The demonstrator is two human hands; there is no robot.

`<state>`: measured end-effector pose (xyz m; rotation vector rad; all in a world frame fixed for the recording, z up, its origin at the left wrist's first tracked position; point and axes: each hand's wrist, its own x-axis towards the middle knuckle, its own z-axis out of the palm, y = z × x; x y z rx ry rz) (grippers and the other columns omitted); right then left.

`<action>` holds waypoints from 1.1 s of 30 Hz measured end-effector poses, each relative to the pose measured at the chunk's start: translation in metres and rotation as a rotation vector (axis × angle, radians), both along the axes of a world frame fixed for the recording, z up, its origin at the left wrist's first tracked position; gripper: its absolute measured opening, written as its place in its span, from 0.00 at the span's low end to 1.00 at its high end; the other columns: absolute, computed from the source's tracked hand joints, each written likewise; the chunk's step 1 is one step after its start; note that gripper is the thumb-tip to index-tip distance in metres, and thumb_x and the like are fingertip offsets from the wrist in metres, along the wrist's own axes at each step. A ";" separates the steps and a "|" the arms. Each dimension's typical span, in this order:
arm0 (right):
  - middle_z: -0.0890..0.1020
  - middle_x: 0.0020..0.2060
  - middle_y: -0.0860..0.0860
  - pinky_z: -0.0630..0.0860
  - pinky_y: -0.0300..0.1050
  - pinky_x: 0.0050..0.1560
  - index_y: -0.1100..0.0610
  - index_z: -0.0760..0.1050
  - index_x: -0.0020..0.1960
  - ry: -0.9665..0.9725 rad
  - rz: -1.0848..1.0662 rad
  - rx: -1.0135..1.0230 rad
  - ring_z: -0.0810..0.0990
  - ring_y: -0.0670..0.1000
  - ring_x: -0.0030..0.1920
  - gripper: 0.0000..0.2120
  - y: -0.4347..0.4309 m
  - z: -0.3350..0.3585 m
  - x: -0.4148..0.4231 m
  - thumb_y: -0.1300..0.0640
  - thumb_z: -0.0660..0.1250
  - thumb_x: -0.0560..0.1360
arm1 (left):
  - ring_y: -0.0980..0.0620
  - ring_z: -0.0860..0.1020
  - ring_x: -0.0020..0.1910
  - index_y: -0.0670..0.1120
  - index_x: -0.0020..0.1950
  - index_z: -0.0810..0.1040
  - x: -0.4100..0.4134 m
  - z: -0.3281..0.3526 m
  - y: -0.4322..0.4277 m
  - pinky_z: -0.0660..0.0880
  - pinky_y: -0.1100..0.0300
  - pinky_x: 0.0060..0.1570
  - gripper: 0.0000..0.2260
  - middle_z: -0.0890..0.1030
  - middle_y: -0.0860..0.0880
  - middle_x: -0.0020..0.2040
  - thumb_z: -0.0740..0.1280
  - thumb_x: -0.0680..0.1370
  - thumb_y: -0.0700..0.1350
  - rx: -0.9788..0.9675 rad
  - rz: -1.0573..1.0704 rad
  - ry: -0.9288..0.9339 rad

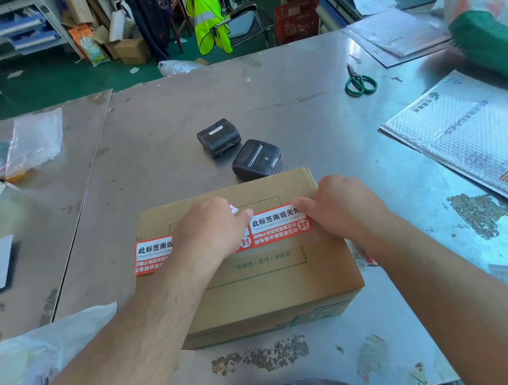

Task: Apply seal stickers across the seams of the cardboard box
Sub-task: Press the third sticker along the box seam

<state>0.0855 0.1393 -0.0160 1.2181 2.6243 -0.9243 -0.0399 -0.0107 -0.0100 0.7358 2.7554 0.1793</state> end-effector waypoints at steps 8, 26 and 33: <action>0.83 0.41 0.53 0.70 0.45 0.35 0.56 0.75 0.42 -0.040 0.160 -0.073 0.77 0.50 0.37 0.20 0.005 0.012 0.014 0.40 0.77 0.69 | 0.52 0.70 0.33 0.49 0.37 0.69 0.000 0.010 -0.011 0.60 0.57 0.30 0.21 0.73 0.52 0.36 0.75 0.66 0.63 -0.029 -0.101 -0.131; 0.76 0.36 0.50 0.63 0.43 0.29 0.55 0.72 0.41 -0.012 0.051 -0.006 0.74 0.50 0.36 0.21 0.003 0.002 0.002 0.37 0.66 0.77 | 0.47 0.72 0.39 0.49 0.39 0.67 -0.007 -0.005 -0.003 0.62 0.57 0.33 0.19 0.71 0.51 0.36 0.66 0.73 0.63 0.043 -0.012 -0.062; 0.77 0.36 0.48 0.65 0.43 0.30 0.52 0.69 0.39 -0.019 0.117 -0.044 0.74 0.46 0.34 0.23 -0.005 0.012 0.014 0.37 0.76 0.68 | 0.55 0.70 0.33 0.50 0.35 0.67 0.004 0.004 -0.009 0.60 0.57 0.29 0.23 0.73 0.54 0.35 0.72 0.67 0.66 -0.002 -0.103 -0.065</action>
